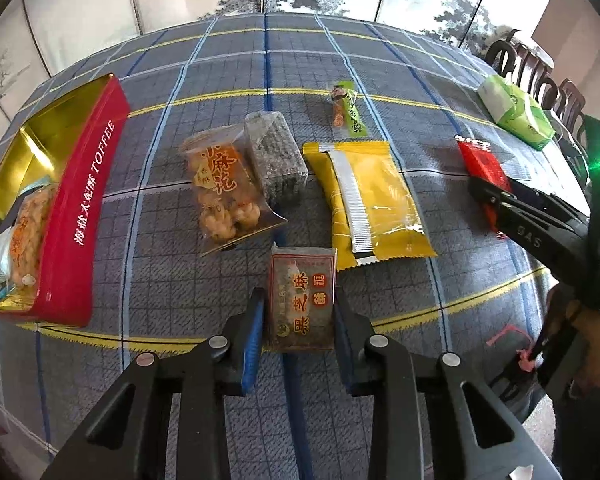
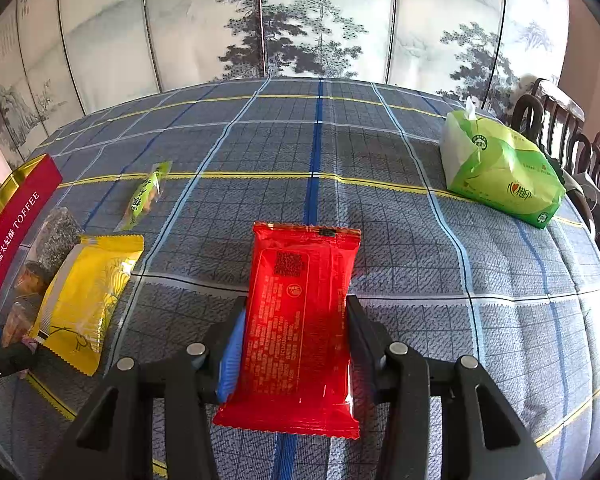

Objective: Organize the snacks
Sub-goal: 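Grasp the small brown box with the left gripper while the right gripper holds the red snack, then lower the brown box into the gold tin and open the left gripper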

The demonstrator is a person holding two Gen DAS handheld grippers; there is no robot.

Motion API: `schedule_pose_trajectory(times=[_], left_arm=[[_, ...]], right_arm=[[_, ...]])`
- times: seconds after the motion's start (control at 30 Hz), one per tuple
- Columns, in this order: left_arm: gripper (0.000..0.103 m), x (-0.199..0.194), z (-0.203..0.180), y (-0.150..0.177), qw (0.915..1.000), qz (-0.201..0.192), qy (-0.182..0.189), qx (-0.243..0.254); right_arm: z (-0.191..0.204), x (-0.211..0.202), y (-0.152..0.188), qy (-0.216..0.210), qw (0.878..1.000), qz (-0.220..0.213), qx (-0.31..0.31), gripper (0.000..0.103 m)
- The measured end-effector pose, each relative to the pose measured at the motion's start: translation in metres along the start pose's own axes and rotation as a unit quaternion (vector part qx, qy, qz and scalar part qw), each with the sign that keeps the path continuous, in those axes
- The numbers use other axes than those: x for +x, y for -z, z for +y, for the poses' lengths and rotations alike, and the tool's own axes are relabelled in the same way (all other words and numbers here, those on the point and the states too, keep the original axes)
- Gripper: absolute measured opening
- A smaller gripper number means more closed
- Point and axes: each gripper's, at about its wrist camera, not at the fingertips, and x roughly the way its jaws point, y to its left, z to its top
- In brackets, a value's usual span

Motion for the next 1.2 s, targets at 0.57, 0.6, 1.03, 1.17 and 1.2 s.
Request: schedule_pose_trajectory(times=[0.57,0.6,1.03,1.17,1.2], left_arm=[[0.028,-0.059,0.063,-0.022,0.9956,-0.073,-0.052,-0.028],[0.028,-0.063,0.074,-0.023,0.9945,-0.077,-0.061,-0.036],[0.028,-0.079,0.206,-0.02,0.9785,-0.072,-0.148,-0.125],[0.028,-0.074,0.227,-0.016,0.9773,-0.063,-0.157,-0.127],[0.028,-0.072,0.232,-0.014,0.9774,-0.06,-0.155,-0.13]], right_arm=[[0.001,0.0,0.0,0.001,1.0,0.0,0.0,0.047],[0.001,0.0,0.0,0.001,1.0,0.0,0.0,0.047],[0.001,0.0,0.0,0.002,1.0,0.0,-0.001,0.048],[0.001,0.0,0.0,0.002,1.0,0.0,-0.001,0.048],[0.001,0.0,0.0,0.002,1.0,0.0,0.0,0.048]])
